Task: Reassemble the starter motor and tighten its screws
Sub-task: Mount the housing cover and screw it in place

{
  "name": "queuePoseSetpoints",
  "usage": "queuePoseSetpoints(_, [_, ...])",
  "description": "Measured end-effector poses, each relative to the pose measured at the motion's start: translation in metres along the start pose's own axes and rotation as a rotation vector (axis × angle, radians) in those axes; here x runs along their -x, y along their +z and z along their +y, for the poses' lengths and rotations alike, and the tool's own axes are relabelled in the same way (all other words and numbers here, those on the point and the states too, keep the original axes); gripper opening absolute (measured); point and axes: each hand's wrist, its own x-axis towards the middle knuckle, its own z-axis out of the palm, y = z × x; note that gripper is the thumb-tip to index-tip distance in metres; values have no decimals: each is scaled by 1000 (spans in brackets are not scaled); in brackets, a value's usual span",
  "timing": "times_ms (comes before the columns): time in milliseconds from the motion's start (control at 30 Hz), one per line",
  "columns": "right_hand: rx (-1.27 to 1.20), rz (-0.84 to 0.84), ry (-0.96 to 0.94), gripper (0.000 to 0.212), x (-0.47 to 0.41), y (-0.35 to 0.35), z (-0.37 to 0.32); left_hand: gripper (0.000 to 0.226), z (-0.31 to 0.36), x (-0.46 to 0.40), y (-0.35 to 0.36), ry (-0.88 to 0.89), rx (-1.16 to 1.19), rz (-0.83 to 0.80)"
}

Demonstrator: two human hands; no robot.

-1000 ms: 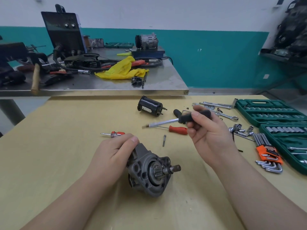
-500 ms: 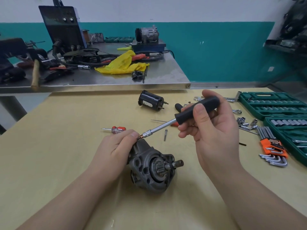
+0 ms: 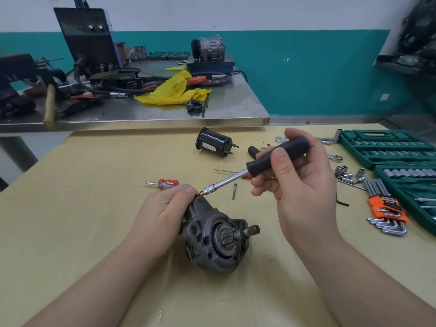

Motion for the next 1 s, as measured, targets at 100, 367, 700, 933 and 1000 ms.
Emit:
queuePoseSetpoints(100, [4, 4, 5, 34, 0, 0, -1, 41, 1, 0, 0, -5, 4, -5])
queuePoseSetpoints(367, [-44, -60, 22, 35, 0, 1, -6, 40, 3, 1, 0, -27, 19, -4])
queuePoseSetpoints(700, [2, -78, -36, 38, 1, 0, -10, 42, 1, 1, 1, -12, 14, -1])
queuePoseSetpoints(933, [37, -57, -88, 34, 4, 0, -10, 40, 1, 1, 0, 16, -32, -5])
queuePoseSetpoints(1000, [50, -53, -100, 35, 5, 0, -10, 40, 1, 2, 0, 12, -32, -7])
